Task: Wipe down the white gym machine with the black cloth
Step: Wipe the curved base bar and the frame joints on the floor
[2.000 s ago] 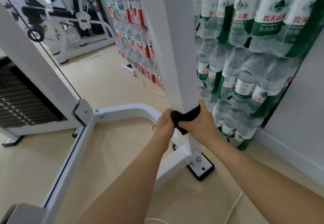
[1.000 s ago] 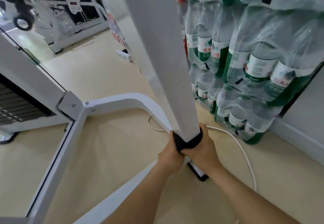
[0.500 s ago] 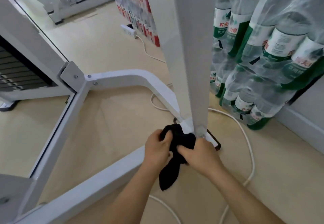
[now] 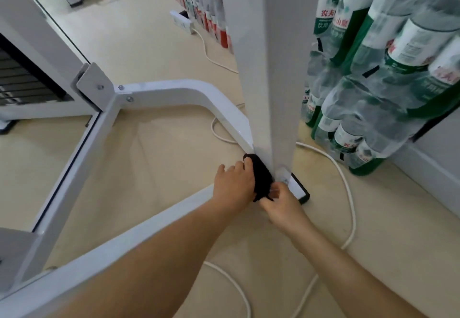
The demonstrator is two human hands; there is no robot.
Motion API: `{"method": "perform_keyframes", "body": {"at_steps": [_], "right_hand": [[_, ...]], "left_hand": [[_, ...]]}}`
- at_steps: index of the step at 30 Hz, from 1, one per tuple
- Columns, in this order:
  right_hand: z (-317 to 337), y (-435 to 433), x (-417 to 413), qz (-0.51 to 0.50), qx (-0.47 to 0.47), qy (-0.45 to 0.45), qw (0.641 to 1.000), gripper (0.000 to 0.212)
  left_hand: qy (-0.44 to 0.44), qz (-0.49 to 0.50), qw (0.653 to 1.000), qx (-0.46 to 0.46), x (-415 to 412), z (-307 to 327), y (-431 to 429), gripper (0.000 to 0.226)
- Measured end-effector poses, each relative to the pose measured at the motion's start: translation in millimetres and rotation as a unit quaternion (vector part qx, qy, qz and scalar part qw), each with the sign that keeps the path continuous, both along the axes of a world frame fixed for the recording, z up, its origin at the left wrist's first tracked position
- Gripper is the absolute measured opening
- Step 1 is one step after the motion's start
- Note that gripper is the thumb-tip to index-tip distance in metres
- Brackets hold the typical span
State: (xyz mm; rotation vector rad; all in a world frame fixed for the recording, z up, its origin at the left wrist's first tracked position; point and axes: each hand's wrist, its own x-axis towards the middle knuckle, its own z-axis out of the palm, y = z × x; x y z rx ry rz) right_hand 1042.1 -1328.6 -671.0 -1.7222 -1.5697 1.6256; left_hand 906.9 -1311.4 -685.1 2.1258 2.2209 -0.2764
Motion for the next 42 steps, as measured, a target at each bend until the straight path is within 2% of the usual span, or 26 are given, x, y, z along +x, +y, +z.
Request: {"method": "perform_keyframes", "body": {"at_steps": [3, 6, 9, 11, 13, 16, 17, 18, 20, 21, 24, 26, 29, 31, 32, 34, 36, 38, 40, 42], "right_hand": [[22.7, 8.6, 18.8, 0.172, 0.020, -0.068, 0.982, 0.058], [56.8, 18.4, 40.5, 0.314, 0.031, -0.141, 0.938, 0.053], [77.2, 22.0, 41.8, 0.363, 0.009, -0.183, 0.914, 0.049], [70.0, 19.6, 27.9, 0.329, -0.033, -0.158, 0.930, 0.049], [48.2, 16.4, 3.8, 0.251, -0.081, -0.108, 0.959, 0.051], [7.7, 4.4, -29.4, 0.073, -0.074, -0.026, 0.994, 0.076], [-4.0, 1.4, -36.1, 0.013, -0.050, -0.005, 0.999, 0.073], [-9.7, -2.2, -39.0, -0.042, -0.023, -0.002, 0.999, 0.058], [-12.9, -6.8, -35.6, -0.113, 0.035, -0.055, 0.991, 0.021], [-10.3, -7.3, -29.7, -0.137, 0.070, -0.095, 0.983, 0.013], [2.6, -1.6, -14.6, -0.174, 0.208, -0.235, 0.933, 0.022], [-2.3, -3.3, -16.1, -0.176, 0.229, -0.254, 0.923, 0.027], [-21.0, -12.7, -40.7, -0.162, 0.166, -0.180, 0.956, 0.019], [-26.5, -14.9, -56.9, -0.215, 0.094, -0.098, 0.967, 0.010], [-25.6, -15.1, -62.3, -0.253, 0.049, -0.052, 0.965, 0.006], [-22.9, -17.5, -70.1, -0.299, -0.041, 0.021, 0.953, 0.014], [-18.5, -25.4, -75.4, -0.288, -0.111, 0.055, 0.950, 0.017], [-16.1, -35.1, -81.0, -0.250, -0.168, 0.078, 0.950, 0.010], [-18.0, -40.5, -88.2, -0.224, -0.176, 0.082, 0.955, 0.023], [-23.2, -41.1, -96.6, -0.236, -0.146, 0.104, 0.955, 0.023]], "left_hand": [[-0.026, -0.002, 0.988, -0.149, -14.0, 25.0, 22.7, 0.060], [-0.015, -0.036, 0.948, -0.316, -23.4, 60.9, 28.0, 0.054], [-0.044, -0.056, 0.934, -0.351, -33.7, 76.2, 9.8, 0.058], [-0.096, -0.060, 0.953, -0.281, -44.3, 70.9, 6.7, 0.057], [-0.134, -0.083, 0.971, -0.177, -52.4, 56.9, 3.9, 0.055], [-0.183, -0.127, 0.967, -0.125, -47.8, 33.2, -6.6, 0.075], [-0.195, -0.120, 0.966, -0.124, -45.2, 25.1, -7.3, 0.079], [-0.201, -0.105, 0.966, -0.122, -42.3, 20.7, -5.5, 0.079], [-0.217, -0.070, 0.966, -0.119, -37.6, 16.6, 5.6, 0.070], [-0.229, -0.059, 0.965, -0.116, -35.2, 17.4, 13.1, 0.062], [-0.283, -0.038, 0.950, -0.122, -26.1, 16.9, 31.0, 0.058], [-0.306, -0.028, 0.944, -0.122, -21.6, 11.4, 33.7, 0.062], [-0.270, -0.030, 0.958, -0.092, -25.2, -0.7, 30.5, 0.067], [-0.248, -0.028, 0.965, -0.082, -27.8, -2.0, 27.0, 0.061], [-0.243, -0.026, 0.966, -0.083, -28.5, -0.4, 24.2, 0.059], [-0.228, -0.029, 0.970, -0.084, -32.9, 4.2, 15.8, 0.060], [-0.204, -0.026, 0.975, -0.088, -46.3, 8.0, 0.5, 0.059], [-0.179, -0.022, 0.980, -0.089, -68.0, 10.8, -21.6, 0.054], [-0.161, -0.026, 0.982, -0.093, -89.1, 13.2, -42.4, 0.051], [-0.169, -0.031, 0.980, -0.099, -98.7, 11.2, -48.0, 0.047]]}}
